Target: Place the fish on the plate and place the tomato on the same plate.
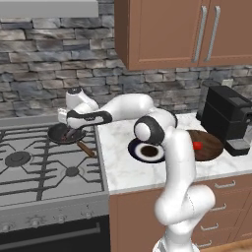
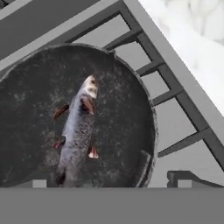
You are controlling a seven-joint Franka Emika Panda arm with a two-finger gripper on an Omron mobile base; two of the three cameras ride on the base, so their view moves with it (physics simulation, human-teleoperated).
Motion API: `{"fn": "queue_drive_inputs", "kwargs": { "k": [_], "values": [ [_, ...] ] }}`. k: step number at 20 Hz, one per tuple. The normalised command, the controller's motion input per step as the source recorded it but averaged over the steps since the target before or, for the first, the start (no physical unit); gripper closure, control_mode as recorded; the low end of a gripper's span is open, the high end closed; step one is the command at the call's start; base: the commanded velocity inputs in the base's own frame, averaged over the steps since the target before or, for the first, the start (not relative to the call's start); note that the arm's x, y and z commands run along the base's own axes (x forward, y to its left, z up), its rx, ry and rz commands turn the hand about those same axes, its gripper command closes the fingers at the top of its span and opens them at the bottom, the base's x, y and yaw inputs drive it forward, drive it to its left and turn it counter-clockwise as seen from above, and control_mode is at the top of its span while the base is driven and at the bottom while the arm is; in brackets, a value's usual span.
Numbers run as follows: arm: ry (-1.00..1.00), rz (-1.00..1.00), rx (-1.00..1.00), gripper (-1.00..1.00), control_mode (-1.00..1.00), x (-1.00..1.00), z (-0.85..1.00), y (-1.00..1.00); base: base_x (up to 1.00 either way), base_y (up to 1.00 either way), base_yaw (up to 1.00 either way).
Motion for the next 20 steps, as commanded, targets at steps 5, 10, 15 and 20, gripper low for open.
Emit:
{"fn": "queue_drive_inputs", "kwargs": {
  "k": [5, 10, 15, 20],
  "values": [
    [0.03, 0.00, 0.00, -1.00, -1.00, 0.65, -0.38, 0.32, 0.00, 0.00, 0.00],
    [0.01, 0.00, 0.00, -1.00, -1.00, 0.65, -0.20, 0.14, 0.00, 0.00, 0.00],
    [0.10, 0.00, 0.00, -1.00, -1.00, 0.04, -0.73, 0.00, 0.00, 0.00, 0.00],
    [0.03, -0.03, 0.00, -1.00, -1.00, -0.68, -0.93, -0.05, 0.00, 0.00, 0.00]
  ]
}}
